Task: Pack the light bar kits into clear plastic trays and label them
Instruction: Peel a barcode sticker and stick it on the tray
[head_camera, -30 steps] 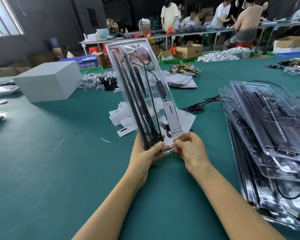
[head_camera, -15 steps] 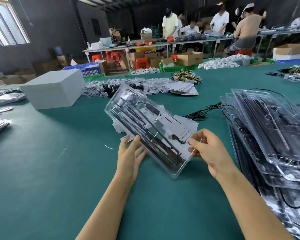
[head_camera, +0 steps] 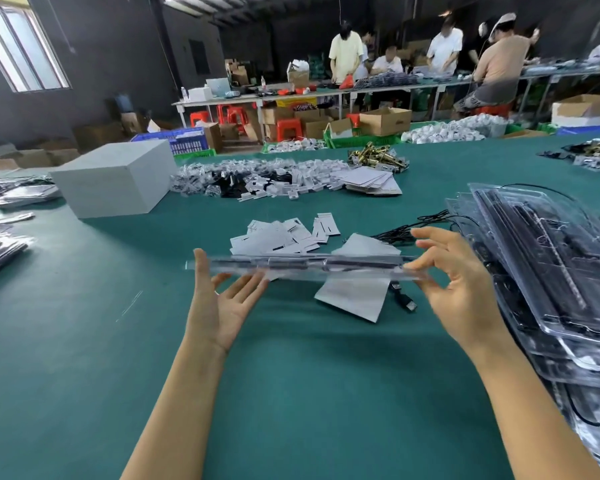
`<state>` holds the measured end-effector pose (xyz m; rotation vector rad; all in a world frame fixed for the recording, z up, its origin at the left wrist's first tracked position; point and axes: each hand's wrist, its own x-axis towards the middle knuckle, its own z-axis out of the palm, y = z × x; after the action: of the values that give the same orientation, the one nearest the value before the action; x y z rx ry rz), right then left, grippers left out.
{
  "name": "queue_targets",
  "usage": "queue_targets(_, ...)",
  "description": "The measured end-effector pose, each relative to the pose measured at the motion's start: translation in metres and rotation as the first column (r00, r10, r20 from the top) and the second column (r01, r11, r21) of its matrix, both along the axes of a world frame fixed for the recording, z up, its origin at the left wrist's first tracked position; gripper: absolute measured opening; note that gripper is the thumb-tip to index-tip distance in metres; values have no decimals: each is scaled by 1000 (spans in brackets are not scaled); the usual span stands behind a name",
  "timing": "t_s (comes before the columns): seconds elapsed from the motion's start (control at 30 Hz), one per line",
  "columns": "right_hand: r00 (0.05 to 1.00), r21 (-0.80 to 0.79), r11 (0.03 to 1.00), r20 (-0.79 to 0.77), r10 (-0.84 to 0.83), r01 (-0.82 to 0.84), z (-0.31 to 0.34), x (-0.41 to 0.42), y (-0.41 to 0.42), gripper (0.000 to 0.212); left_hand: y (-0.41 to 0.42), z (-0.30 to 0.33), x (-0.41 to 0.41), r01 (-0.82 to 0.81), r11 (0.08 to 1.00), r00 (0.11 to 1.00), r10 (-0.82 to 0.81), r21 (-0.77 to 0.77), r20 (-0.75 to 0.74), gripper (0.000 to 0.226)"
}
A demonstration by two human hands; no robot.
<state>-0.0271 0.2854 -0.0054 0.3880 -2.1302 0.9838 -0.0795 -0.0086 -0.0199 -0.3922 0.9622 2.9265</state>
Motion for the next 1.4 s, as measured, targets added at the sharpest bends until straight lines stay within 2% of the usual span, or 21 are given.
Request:
queue_targets(0.1, 986, -16, 996, 141, 85, -83, -5, 0, 3, 33, 6, -7, 0, -16, 981, 994, 38, -195, 105, 29)
queue_targets(0.17, 964, 66, 998, 264, -33, 16, -12, -1, 4, 35, 7, -12, 0, 5, 960, 990, 34, -281, 134, 13)
queue_targets(0.23, 881, 224, 968, 429, -200, 110, -19, -1, 5, 38, 5, -14, -3, 40, 933, 988, 17, -357, 154, 11)
queue_targets(0.3, 744, 447, 889, 557, -368, 105, -22, 0, 4, 36, 5, -17, -4, 71, 921, 982, 2, -384, 187, 9)
queue_targets(0.37, 638, 554, 829, 614, -465, 71, -17, 4, 1, 32, 9, -21, -4, 91, 924, 972, -1, -372, 236, 9)
queue_targets(0.47, 587, 655, 755, 597, -547, 38, -14, 6, -10, 36, 19, -24, -3, 86, 931, 963, 13, -355, 269, 10)
queue_targets(0.53, 602, 679, 734, 577, -552, 22, -15, 4, -21, 49, 26, -25, -1, 62, 932, 964, 37, -357, 265, 8)
queue_targets(0.63, 756, 645, 762, 471, -454, 56, -22, 1, -40, 66, 36, -27, 3, 58, 935, 966, 35, -350, 255, 6)
queue_targets(0.7, 799, 631, 775, 466, -381, 2, -33, -3, -46, 63, 42, -29, 6, 67, 934, 968, 25, -352, 251, 6)
queue_targets(0.8, 779, 675, 732, 506, -371, -90, -49, -8, -45, 57, 46, -31, 6, 72, 928, 968, 24, -366, 252, 12)
queue_targets(0.87, 776, 621, 776, 541, -324, -109, -52, -13, -41, 57, 46, -30, 6, 84, 926, 967, 15, -369, 256, 4)
queue_targets(0.9, 778, 539, 836, 567, -272, -101, -51, -14, -40, 54, 45, -30, 5, 91, 924, 965, 10, -370, 263, 5)
queue_targets(0.97, 799, 293, 956, 573, -184, 10, -45, -15, -39, 42, 45, -30, 4, 96, 923, 962, 10, -372, 273, 7)
queue_targets(1.0, 825, 199, 972, 524, -211, 122, -43, -13, -38, 36, 44, -30, 4, 95, 925, 962, 10, -368, 274, 7)
queue_targets(1.07, 802, 147, 907, 426, -418, 394, -43, -11, -35, 30, 39, -30, 3, 82, 933, 961, 19, -352, 275, 8)
queue_targets(1.13, 677, 58, 810, 518, -524, 583, -42, -10, -25, 28, 30, -29, 1, 51, 940, 958, 50, -339, 284, 10)
queue_targets(1.2, 597, -52, 774, 670, -441, 631, -40, -11, -17, 23, 20, -27, -2, 26, 944, 956, 72, -328, 283, 11)
queue_targets(1.23, 580, -61, 789, 712, -396, 612, -40, -12, -14, 21, 16, -27, -3, 18, 945, 957, 78, -326, 279, 11)
queue_targets(1.3, 587, -91, 821, 743, -322, 564, -38, -14, -15, 39, 8, -26, -6, 14, 947, 960, 78, -322, 270, 10)
queue_targets(1.33, 603, -175, 812, 757, -250, 557, -39, -16, -13, 43, 6, -26, -7, 16, 948, 961, 73, -319, 266, 10)
queue_targets(1.4, 637, -398, 723, 767, -75, 565, -39, -19, -9, 45, 4, -26, -8, 16, 950, 965, 66, -310, 253, 10)
